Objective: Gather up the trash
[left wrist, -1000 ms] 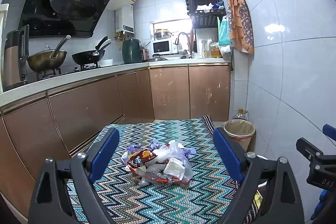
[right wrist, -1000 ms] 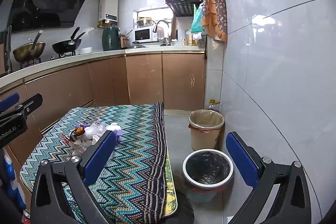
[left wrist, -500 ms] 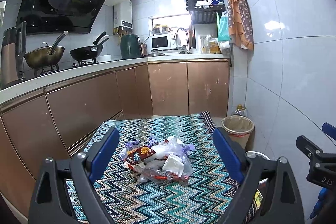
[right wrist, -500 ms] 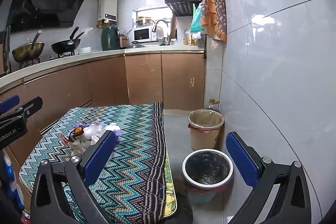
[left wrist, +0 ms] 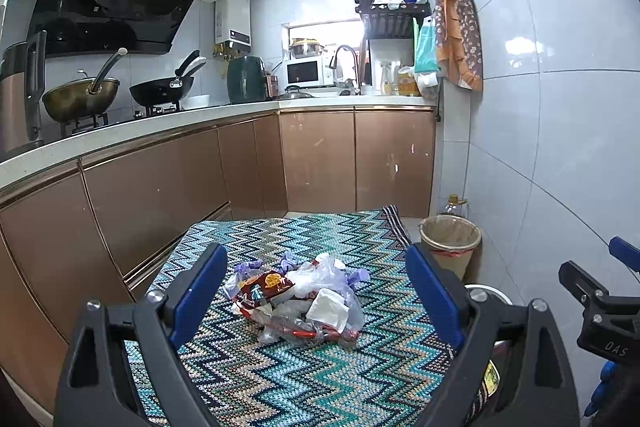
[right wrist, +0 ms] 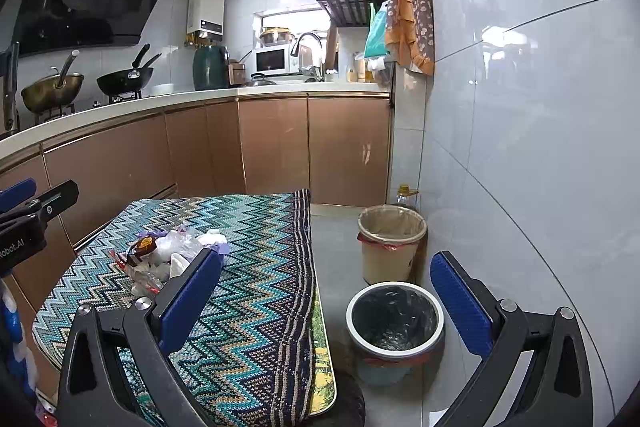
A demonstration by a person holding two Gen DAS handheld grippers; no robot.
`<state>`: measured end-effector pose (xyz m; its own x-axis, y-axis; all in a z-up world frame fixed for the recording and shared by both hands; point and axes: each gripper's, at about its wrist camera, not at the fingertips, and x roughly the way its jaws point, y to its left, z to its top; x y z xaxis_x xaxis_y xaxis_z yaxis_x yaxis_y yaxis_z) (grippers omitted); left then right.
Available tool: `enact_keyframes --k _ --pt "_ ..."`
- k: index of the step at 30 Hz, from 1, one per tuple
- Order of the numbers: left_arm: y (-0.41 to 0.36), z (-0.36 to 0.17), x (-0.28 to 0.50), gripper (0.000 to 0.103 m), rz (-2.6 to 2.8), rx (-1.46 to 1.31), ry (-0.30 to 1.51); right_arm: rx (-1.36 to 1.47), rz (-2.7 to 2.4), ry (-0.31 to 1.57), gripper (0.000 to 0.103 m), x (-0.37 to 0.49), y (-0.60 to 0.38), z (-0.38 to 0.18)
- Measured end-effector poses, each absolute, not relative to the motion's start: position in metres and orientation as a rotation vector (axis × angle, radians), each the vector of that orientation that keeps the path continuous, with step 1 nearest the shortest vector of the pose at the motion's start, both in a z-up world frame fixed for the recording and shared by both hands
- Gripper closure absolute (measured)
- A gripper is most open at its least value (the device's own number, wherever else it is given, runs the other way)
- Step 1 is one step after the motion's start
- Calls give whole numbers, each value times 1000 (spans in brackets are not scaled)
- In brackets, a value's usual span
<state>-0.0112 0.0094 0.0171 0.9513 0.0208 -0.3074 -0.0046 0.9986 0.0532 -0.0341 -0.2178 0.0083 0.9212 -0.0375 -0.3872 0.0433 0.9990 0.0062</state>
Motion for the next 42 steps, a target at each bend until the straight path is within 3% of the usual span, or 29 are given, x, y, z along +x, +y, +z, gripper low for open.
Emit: enact_keyframes --k 42 --pt "43 -4 44 12 -29 43 389 -7 -49 427 0 2 -214 2"
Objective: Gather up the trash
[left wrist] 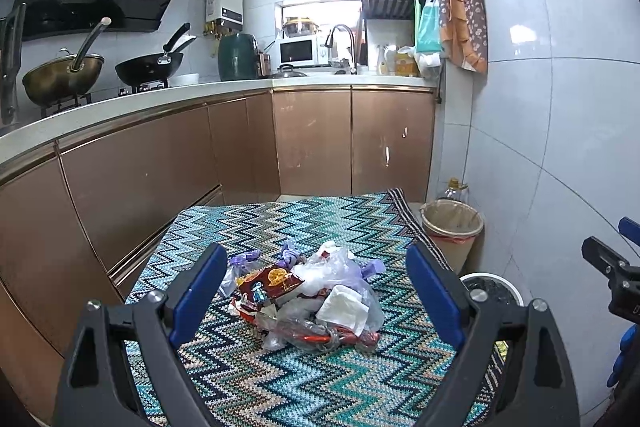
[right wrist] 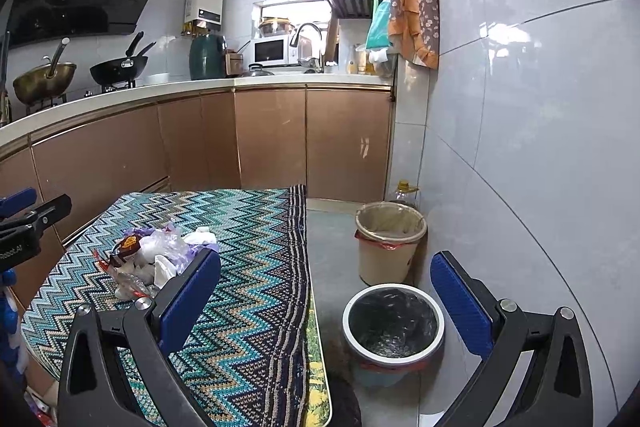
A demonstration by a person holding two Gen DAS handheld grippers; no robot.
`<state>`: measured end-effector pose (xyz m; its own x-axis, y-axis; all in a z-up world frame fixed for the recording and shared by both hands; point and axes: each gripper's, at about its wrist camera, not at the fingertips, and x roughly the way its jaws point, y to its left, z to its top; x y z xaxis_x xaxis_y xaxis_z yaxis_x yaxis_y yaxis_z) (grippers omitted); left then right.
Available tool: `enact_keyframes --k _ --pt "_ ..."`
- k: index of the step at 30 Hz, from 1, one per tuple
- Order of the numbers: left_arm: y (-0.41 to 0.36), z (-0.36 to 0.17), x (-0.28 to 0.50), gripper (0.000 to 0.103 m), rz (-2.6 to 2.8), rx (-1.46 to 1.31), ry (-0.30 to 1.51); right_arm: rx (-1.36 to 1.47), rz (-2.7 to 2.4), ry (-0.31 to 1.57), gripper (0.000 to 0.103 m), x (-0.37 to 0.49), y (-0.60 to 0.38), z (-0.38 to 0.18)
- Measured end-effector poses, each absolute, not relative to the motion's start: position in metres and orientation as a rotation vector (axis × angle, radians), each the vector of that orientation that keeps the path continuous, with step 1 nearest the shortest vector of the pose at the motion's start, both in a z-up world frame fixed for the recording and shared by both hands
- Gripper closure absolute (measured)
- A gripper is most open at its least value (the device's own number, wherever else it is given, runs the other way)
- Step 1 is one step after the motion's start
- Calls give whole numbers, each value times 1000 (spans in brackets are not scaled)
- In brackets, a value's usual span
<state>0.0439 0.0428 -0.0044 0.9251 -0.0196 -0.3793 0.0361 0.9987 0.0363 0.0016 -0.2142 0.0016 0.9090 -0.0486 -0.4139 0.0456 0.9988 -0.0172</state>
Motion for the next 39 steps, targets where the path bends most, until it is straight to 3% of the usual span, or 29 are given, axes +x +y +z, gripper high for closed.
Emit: enact_keyframes --k 19,27,29,34,39 --pt "67 -23 99 12 4 28 439 -29 105 490 0 54 -178 -12" --pt "130 -42 110 12 69 -35 449 -15 308 600 2 88 -152 -39" --pt "146 -52 106 14 51 -48 468 -2 392 650 7 99 -143 -51" --pt "159 -81 101 17 -39 -72 558 3 544 756 34 122 -115 -81" --pt "140 -104 104 45 -189 -57 648 31 679 817 53 141 -92 -100"
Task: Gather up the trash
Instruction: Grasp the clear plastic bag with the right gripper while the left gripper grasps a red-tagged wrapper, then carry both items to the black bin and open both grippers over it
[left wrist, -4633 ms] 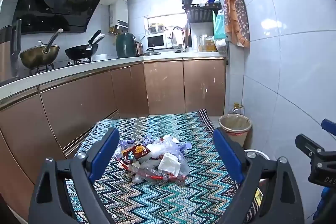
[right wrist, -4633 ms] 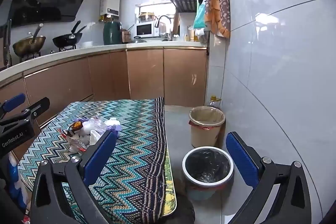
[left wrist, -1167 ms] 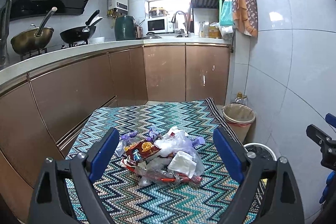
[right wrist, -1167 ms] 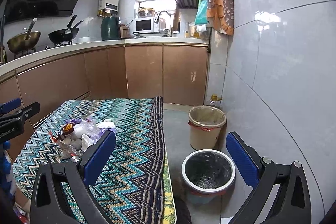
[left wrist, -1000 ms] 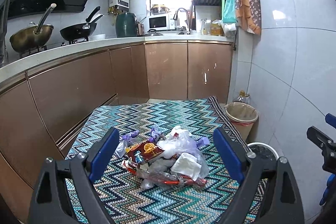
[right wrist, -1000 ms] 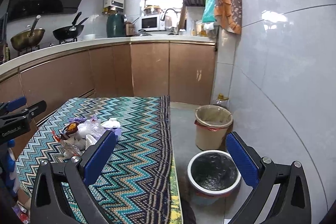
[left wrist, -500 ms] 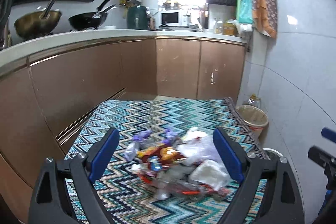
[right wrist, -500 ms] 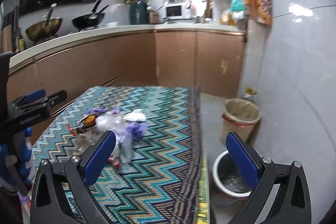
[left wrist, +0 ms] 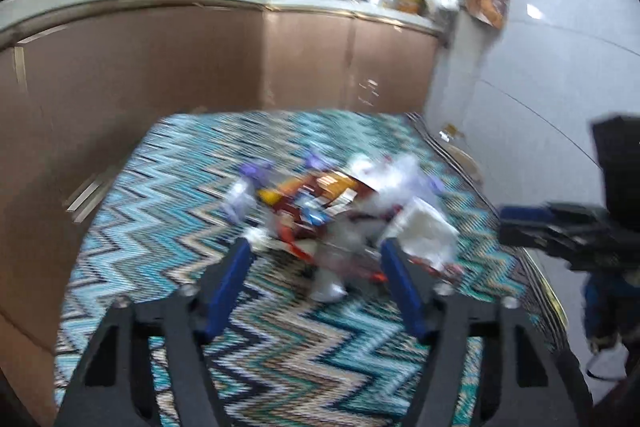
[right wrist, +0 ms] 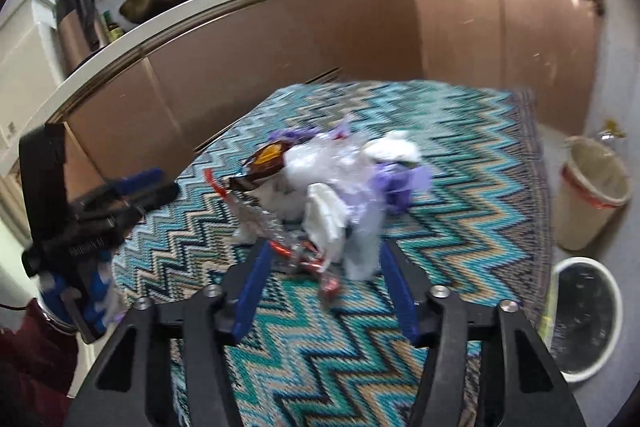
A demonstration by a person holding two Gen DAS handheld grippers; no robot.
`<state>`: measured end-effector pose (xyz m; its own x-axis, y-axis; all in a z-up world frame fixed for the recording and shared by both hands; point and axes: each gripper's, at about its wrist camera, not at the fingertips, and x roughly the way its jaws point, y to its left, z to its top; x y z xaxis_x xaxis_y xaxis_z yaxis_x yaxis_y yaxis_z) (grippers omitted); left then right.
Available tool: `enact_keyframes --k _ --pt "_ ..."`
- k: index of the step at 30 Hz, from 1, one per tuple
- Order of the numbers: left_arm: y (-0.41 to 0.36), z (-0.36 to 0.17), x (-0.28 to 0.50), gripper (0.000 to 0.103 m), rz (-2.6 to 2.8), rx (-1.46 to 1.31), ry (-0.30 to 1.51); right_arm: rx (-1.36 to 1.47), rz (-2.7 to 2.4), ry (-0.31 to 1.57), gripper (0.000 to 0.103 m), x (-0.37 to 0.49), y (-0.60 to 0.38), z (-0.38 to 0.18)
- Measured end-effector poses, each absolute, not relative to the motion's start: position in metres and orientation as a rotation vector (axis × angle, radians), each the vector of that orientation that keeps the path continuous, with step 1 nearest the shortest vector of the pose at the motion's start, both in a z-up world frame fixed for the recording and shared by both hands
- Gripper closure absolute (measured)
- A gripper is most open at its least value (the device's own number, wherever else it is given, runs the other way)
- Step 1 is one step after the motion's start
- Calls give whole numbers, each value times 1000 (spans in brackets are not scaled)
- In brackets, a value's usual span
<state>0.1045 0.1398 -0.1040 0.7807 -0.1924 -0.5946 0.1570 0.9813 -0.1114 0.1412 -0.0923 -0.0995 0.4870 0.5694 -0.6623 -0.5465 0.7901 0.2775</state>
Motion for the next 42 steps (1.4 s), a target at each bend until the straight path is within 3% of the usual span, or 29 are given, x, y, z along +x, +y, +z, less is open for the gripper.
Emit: enact_keyframes --k 9,12,14,17,18,20,22,34,42 --pt "128 -133 144 48 -268 -147 772 6 744 858 60 172 -71 -118" --pt "135 -140 155 54 -255 -220 794 3 754 877 63 181 -66 -127" --pt "139 -144 160 64 -255 -256 806 -1 764 884 67 185 -63 -131" --pt "138 -149 163 71 -260 -283 827 -1 771 893 73 188 -60 -134" --pt "138 -149 163 76 -262 -284 832 1 774 899 78 189 -59 -135" --pt "136 -151 164 95 -258 -279 845 3 782 903 89 191 -58 -137" --pt "135 -151 162 99 -250 -278 846 -4 785 900 97 191 -57 -138" --pt "130 -89 112 101 -239 -194 717 60 812 775 101 153 -85 -95" --pt "79 -24 121 101 -350 -113 630 145 625 669 101 131 -171 -66"
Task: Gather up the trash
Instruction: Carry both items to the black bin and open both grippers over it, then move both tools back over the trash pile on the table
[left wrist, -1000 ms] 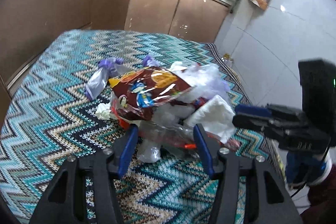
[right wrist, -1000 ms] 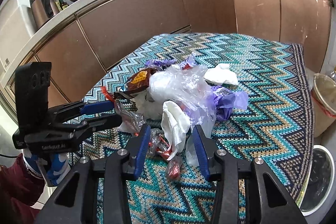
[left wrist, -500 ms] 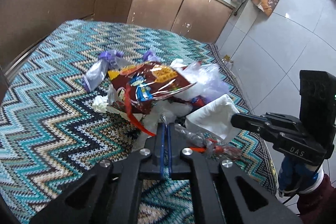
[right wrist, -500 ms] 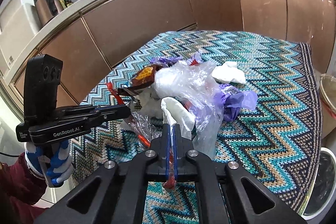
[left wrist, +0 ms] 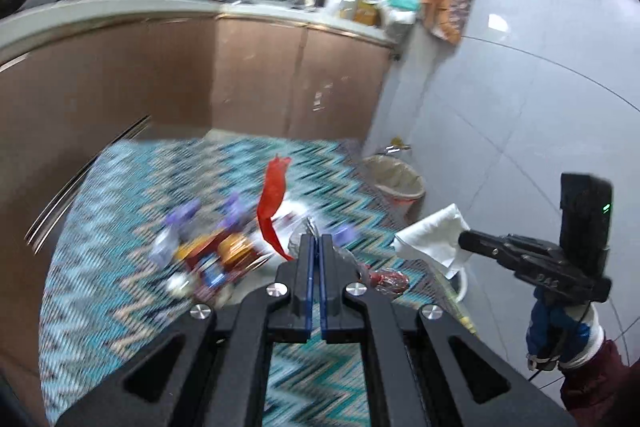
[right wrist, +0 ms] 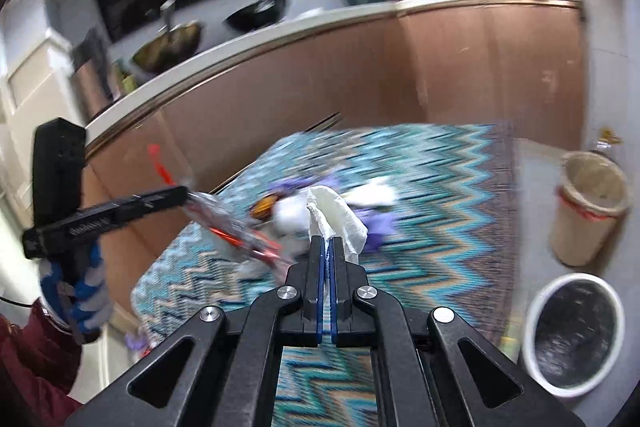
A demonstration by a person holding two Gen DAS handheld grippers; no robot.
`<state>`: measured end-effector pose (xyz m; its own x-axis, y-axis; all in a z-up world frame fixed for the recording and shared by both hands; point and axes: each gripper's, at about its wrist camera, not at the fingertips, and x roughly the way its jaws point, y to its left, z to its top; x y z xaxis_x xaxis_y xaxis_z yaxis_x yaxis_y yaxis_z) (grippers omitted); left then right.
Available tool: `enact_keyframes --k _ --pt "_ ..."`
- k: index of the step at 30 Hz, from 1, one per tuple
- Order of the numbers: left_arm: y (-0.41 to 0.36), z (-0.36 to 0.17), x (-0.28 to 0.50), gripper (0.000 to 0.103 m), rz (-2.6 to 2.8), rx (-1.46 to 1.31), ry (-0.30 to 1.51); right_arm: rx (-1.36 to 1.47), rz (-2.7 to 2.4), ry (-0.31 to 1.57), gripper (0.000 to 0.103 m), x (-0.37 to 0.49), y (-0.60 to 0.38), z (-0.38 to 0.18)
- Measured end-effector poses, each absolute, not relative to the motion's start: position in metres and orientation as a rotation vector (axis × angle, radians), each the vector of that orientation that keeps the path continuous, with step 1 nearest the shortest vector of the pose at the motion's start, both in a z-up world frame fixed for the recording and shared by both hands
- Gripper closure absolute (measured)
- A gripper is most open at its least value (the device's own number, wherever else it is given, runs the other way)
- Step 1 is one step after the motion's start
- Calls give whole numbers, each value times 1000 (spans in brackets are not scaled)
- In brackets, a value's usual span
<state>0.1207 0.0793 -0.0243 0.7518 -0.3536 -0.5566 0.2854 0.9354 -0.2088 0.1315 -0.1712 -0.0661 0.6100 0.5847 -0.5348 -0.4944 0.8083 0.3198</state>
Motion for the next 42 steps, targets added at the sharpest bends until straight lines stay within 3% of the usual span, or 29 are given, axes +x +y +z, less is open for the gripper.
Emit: enact_keyframes --k 9,23,25,27,33,39,42 --pt "-80 -17 194 101 -581 13 669 224 203 693 101 140 -305 -93" --pt "-297 -122 299 96 -691 210 852 255 -114 806 97 198 -401 -184" --pt "-312 -138 307 93 -707 214 890 247 -147 826 81 205 -407 -198" --pt "-321 -152 312 92 -716 204 920 246 -172 840 73 208 -411 -206" --pt "-314 -148 308 92 -731 158 890 247 -179 827 70 202 -411 -201" --pt "-267 -103 283 92 -697 90 766 241 -140 751 70 181 -391 -164" --pt "-235 -79 265 83 -672 72 727 215 -95 710 70 172 -371 -138"
